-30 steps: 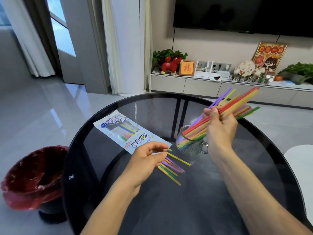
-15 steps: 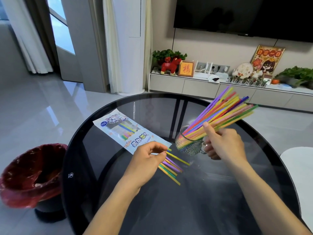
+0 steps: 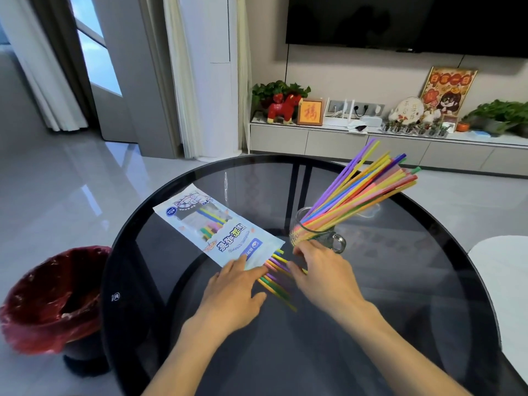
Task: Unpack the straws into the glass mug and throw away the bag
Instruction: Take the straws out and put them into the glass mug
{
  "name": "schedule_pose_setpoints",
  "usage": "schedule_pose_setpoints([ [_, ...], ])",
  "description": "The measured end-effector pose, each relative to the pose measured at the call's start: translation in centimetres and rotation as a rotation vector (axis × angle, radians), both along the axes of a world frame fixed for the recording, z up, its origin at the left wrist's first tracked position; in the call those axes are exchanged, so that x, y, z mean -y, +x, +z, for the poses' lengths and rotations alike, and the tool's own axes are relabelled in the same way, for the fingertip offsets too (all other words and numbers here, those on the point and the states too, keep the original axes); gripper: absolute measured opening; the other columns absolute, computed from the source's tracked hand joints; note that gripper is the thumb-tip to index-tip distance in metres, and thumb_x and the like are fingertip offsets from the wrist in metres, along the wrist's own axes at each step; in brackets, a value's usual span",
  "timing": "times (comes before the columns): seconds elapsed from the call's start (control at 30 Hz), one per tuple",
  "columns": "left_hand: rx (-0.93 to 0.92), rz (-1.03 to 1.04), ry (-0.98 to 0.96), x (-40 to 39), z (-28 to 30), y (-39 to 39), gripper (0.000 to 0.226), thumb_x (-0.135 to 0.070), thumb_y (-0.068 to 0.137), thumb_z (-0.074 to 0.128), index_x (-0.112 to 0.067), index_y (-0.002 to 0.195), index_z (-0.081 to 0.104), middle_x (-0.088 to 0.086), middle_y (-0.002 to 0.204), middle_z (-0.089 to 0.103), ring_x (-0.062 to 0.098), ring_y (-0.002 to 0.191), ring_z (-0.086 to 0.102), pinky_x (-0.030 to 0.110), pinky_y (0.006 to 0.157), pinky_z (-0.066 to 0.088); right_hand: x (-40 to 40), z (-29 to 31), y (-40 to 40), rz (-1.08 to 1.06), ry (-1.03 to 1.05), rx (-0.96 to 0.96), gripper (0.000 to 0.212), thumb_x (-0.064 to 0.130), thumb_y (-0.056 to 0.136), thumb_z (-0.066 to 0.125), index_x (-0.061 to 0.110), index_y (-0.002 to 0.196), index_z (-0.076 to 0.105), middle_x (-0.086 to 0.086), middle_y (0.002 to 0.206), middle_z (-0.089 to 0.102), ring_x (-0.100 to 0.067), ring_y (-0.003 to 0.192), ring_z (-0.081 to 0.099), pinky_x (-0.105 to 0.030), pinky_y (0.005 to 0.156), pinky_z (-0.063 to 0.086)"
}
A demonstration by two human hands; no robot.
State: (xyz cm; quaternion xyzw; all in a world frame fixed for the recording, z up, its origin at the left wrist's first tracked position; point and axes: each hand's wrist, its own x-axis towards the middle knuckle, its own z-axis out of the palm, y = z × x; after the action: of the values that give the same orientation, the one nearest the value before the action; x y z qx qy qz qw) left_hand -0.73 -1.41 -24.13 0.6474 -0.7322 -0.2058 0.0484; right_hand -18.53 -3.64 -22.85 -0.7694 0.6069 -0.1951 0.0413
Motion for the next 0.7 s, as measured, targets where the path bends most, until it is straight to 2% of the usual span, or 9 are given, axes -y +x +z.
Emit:
schedule_pose_setpoints([
  [0.1, 0.012, -0.042, 0.034, -0.6, 0.5, -0.1, 0.054, -0.048, 0.093, 0.049, -0.044, 0.144, 0.031, -0.005, 0.163, 0.012, 0.015, 0.149, 0.011, 0.042, 0.118, 0.026, 0.5, -0.5, 0.1, -0.006, 0.068, -0.029, 0.034, 0.044, 0.092, 0.053, 0.021, 0.118, 0.053, 0.002, 0.119, 0.061, -0.025, 0.107, 0.06, -0.037, 0.075, 0.047],
  [0.23, 0.068, -0.106, 0.053, -1.4, 0.6, -0.3, 0.068, -0.047, 0.094, 0.047, -0.037, 0.152, 0.012, -0.007, 0.164, 0.006, 0.014, 0.149, 0.008, 0.042, 0.118, 0.024, 0.7, -1.5, 0.5, 0.015, 0.149, -0.025, 0.037, 0.051, 0.09, 0.052, 0.021, 0.112, 0.054, 0.002, 0.114, 0.063, -0.025, 0.106, 0.061, -0.037, 0.078, 0.048],
  [0.33, 0.068, -0.109, 0.034, -1.5, 0.7, -0.4, 0.073, -0.047, 0.095, 0.047, -0.032, 0.153, 0.006, -0.008, 0.163, 0.008, 0.014, 0.149, 0.009, 0.04, 0.118, 0.024, 0.6, -2.0, 1.1, 0.008, 0.132, -0.062, 0.035, 0.049, 0.09, 0.05, 0.02, 0.109, 0.056, 0.0, 0.111, 0.062, -0.026, 0.103, 0.062, -0.036, 0.075, 0.047],
  [0.5, 0.078, -0.113, 0.008, -1.4, 0.6, -0.7, 0.074, -0.046, 0.094, 0.048, -0.027, 0.154, 0.008, -0.007, 0.162, 0.014, 0.015, 0.147, 0.013, 0.04, 0.117, 0.027, 0.5, -2.4, 2.0, -0.013, 0.094, -0.169, 0.043, 0.053, 0.093, 0.044, 0.017, 0.112, 0.057, -0.004, 0.117, 0.057, -0.029, 0.108, 0.059, -0.038, 0.072, 0.048],
  [0.63, 0.079, -0.113, -0.017, -1.2, 0.5, -0.7, 0.072, -0.046, 0.094, 0.048, -0.028, 0.153, 0.01, -0.009, 0.16, 0.018, 0.015, 0.146, 0.017, 0.039, 0.115, 0.029, 0.7, -2.7, 2.8, -0.019, 0.044, -0.213, 0.046, 0.053, 0.096, 0.039, 0.014, 0.116, 0.054, -0.005, 0.119, 0.058, -0.03, 0.105, 0.06, -0.036, 0.065, 0.041],
  [0.7, 0.074, -0.11, -0.028, -1.1, 0.4, -0.7, 0.072, -0.046, 0.094, 0.048, -0.027, 0.153, 0.012, -0.01, 0.159, 0.02, 0.015, 0.145, 0.019, 0.04, 0.115, 0.03, 0.9, -3.1, 3.1, -0.01, 0.042, -0.244, 0.045, 0.051, 0.097, 0.038, 0.014, 0.118, 0.054, -0.005, 0.121, 0.055, -0.032, 0.104, 0.059, -0.037, 0.065, 0.044],
])
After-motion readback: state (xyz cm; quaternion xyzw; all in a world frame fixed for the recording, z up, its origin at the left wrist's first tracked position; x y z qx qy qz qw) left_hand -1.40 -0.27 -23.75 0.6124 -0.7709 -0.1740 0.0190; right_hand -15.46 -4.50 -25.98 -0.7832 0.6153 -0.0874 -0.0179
